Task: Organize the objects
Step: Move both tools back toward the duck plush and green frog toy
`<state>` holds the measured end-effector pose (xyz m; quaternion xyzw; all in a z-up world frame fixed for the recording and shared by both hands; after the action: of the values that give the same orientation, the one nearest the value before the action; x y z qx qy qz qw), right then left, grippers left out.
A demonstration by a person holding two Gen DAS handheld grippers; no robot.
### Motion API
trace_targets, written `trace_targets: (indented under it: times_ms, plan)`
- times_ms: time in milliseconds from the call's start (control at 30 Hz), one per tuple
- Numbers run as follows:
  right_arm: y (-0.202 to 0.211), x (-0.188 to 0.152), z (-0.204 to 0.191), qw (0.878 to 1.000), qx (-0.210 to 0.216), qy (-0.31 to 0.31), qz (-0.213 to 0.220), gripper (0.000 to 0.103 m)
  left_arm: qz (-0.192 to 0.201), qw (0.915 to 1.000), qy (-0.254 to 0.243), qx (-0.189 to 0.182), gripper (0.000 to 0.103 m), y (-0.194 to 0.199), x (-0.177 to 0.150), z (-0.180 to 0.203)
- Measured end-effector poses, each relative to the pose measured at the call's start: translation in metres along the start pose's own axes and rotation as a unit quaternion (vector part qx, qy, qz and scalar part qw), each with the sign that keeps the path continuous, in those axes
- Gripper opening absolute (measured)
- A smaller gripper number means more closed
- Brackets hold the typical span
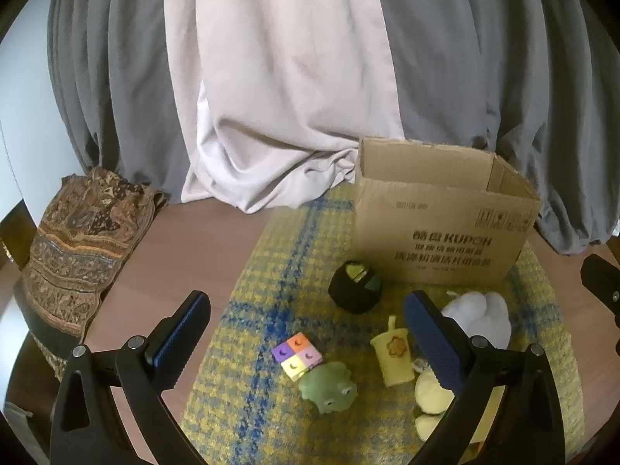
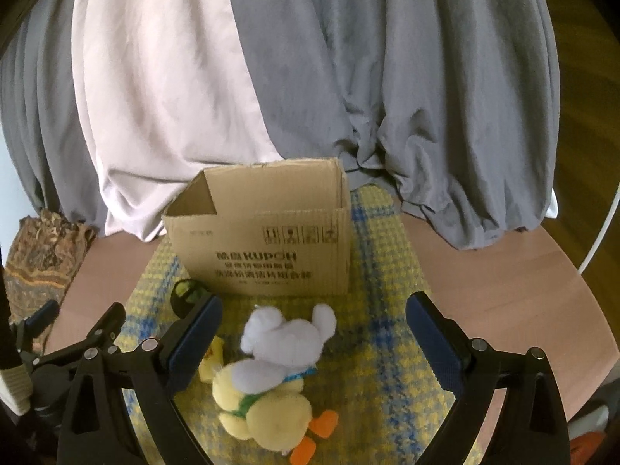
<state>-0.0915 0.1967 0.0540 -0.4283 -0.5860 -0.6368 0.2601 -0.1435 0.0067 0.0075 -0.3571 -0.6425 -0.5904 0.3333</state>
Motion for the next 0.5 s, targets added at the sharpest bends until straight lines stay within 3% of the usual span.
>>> trace_targets:
  times_ms: [500]
  plan:
    - [-0.009,-0.053,-0.009,0.999,0.007,0.011,-0.05,0.096,-0.03,0.9995,0.004,0.001,0.102,-0.001,-0.044,-0.01]
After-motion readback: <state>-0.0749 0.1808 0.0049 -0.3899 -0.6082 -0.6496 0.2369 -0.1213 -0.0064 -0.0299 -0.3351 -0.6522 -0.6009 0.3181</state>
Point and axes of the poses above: each gripper's, at about its wrist camera, not at the fingertips, and y roughly against the way its jaws point, z to its right, x to its top, the point moved 3 cm from there along -y, roughly the way its jaws point, and after that the axes turned 6 degrees about z, right-handed, at the moved point
